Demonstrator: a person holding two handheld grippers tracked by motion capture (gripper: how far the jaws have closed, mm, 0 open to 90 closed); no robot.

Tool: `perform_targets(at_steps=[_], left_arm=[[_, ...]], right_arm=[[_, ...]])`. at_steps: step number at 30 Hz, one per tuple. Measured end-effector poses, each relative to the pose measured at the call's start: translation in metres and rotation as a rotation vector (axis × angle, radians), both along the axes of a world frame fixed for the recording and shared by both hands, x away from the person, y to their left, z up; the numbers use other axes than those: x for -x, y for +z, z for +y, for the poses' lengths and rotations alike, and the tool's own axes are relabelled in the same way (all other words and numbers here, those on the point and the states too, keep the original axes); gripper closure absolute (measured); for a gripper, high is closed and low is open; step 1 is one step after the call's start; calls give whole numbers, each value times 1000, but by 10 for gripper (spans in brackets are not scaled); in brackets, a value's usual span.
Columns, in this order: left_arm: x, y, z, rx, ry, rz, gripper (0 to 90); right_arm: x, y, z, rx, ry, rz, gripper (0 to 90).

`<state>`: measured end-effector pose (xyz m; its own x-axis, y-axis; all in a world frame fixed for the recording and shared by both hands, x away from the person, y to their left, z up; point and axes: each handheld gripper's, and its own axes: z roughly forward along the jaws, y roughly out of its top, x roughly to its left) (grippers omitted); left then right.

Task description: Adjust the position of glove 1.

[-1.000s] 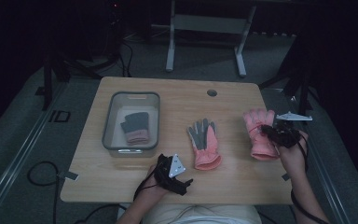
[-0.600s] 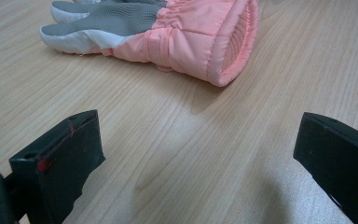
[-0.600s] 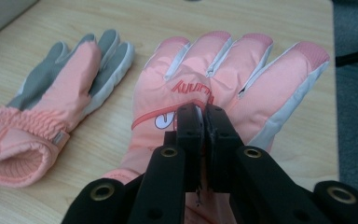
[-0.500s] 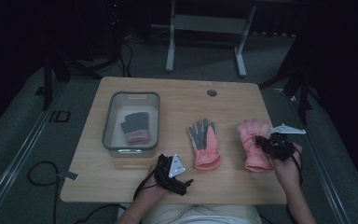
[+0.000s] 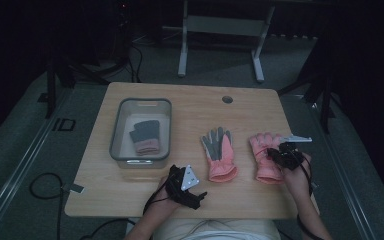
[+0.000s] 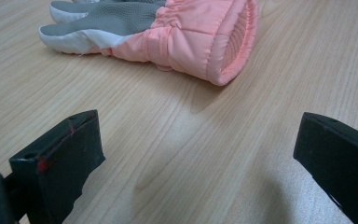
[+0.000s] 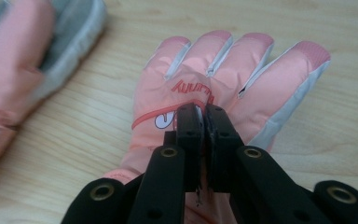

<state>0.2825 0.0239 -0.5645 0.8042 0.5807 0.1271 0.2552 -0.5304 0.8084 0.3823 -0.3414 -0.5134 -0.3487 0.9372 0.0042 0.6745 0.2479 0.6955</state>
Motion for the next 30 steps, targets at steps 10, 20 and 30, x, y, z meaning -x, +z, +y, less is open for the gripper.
perform_targets(at_steps=[10, 20, 30], left_arm=[[0, 0, -1, -4, -3, 1, 8], [0, 0, 0, -2, -5, 6, 8], [0, 0, -1, -4, -6, 8, 8]], right_arm=[[-4, -10, -1, -9, 6, 13, 833], [-1, 11, -3, 25, 123, -17, 666], [0, 8, 0, 144, 222, 24, 571]])
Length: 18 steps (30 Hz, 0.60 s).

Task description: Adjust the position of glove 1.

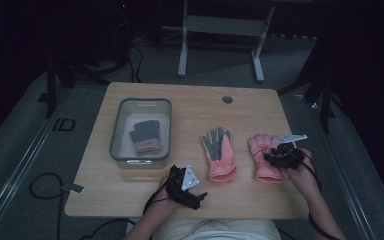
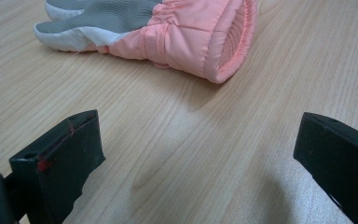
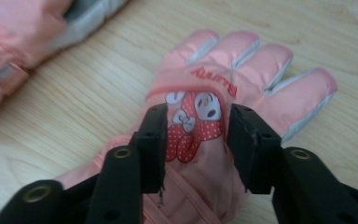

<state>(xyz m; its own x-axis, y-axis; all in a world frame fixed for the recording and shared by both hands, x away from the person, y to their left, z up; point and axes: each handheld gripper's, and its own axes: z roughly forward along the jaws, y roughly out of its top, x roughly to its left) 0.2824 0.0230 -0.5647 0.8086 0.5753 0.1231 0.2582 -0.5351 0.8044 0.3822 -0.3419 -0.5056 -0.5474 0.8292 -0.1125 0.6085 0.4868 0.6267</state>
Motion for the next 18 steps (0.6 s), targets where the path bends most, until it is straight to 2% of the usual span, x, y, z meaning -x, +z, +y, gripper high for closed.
perform_targets(at_steps=[3, 5, 8, 10, 14, 16, 18], left_arm=[[0, 0, 0, -2, 0, 1, 8], [1, 0, -1, -1, 0, -3, 8], [1, 0, -1, -1, 1, -3, 8], [1, 0, -1, 1, 0, -3, 8], [1, 0, -1, -1, 1, 0, 8], [1, 0, -1, 1, 3, 1, 8], [1, 0, -1, -2, 4, 0, 8]], right_arm=[[1, -8, 0, 14, -29, -10, 582], [2, -14, 0, 29, -37, -16, 622], [2, -19, -2, -20, -87, -5, 713], [2, -20, -2, -30, -102, 2, 764], [1, -16, 0, -51, -148, 15, 845], [2, -10, 1, -74, -166, 12, 862], [2, -3, 3, -73, -171, -1, 866]])
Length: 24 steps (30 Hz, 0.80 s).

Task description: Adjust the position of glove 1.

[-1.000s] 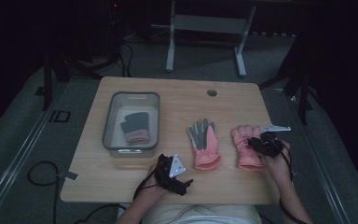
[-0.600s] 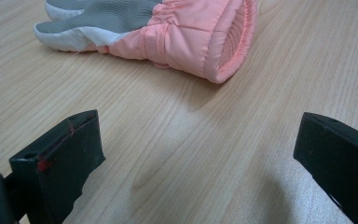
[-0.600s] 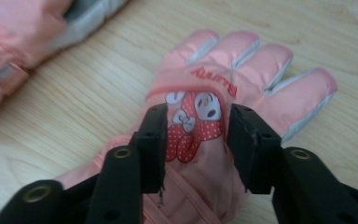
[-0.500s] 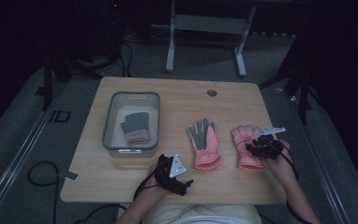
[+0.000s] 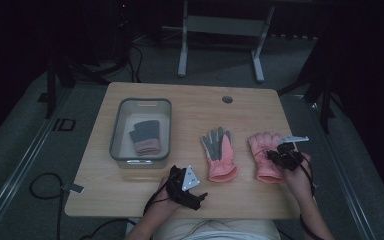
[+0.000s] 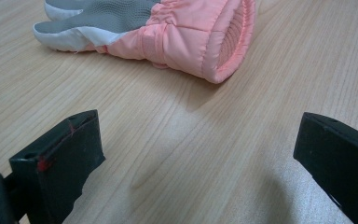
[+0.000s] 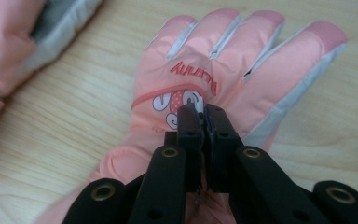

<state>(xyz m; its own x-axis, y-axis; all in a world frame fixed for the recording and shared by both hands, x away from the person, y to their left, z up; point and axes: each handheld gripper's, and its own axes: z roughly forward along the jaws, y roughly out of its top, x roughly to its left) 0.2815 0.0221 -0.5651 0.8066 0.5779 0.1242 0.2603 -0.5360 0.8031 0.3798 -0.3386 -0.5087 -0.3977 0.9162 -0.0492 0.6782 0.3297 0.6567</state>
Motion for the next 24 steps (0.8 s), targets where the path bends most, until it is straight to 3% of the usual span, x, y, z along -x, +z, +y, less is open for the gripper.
perform_targets(at_steps=[9, 16, 24], left_arm=[[0, 0, 0, 3, -1, 0, 8], [0, 1, 0, 4, -1, -1, 8], [0, 1, 1, 6, 0, -1, 8]], right_arm=[[4, 50, 13, -34, -5, -100, 870], [11, 92, 39, -59, 51, -179, 870], [18, 117, 72, -67, 83, -224, 870]])
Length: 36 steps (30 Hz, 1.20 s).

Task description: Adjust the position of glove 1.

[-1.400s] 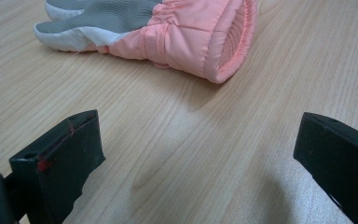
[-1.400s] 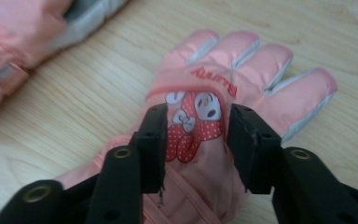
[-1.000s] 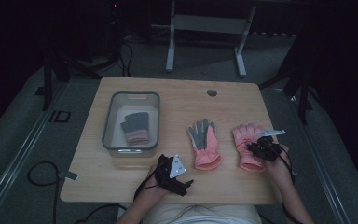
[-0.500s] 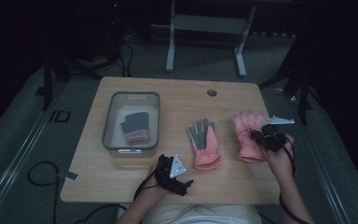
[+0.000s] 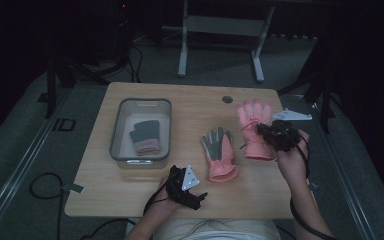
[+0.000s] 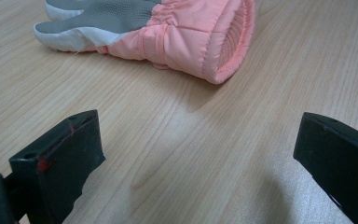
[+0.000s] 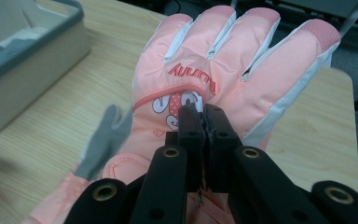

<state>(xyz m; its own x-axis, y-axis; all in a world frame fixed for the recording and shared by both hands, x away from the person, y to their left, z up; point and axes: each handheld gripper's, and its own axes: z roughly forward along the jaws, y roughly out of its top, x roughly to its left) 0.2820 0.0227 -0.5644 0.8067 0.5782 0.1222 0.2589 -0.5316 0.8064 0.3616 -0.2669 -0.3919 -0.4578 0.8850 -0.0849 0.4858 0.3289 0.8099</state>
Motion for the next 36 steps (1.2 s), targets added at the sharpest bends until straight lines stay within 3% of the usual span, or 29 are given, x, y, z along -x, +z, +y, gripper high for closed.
perform_targets(at_steps=[8, 14, 18, 23, 36], left_arm=[[0, 0, 0, 0, -3, 2, 8], [0, 1, 1, 5, -7, 6, 8], [0, 1, 1, 6, -9, 5, 8], [1, 1, 1, 10, -10, 9, 8], [1, 1, 1, 14, -8, 8, 8]], right_arm=[[7, 9, 37, -8, 49, -15, 870], [9, 5, 60, -25, 80, 7, 870], [7, -7, 73, -29, 94, 41, 870], [4, -28, 85, -2, 49, 93, 870], [-4, -65, 93, 39, -18, 174, 870]])
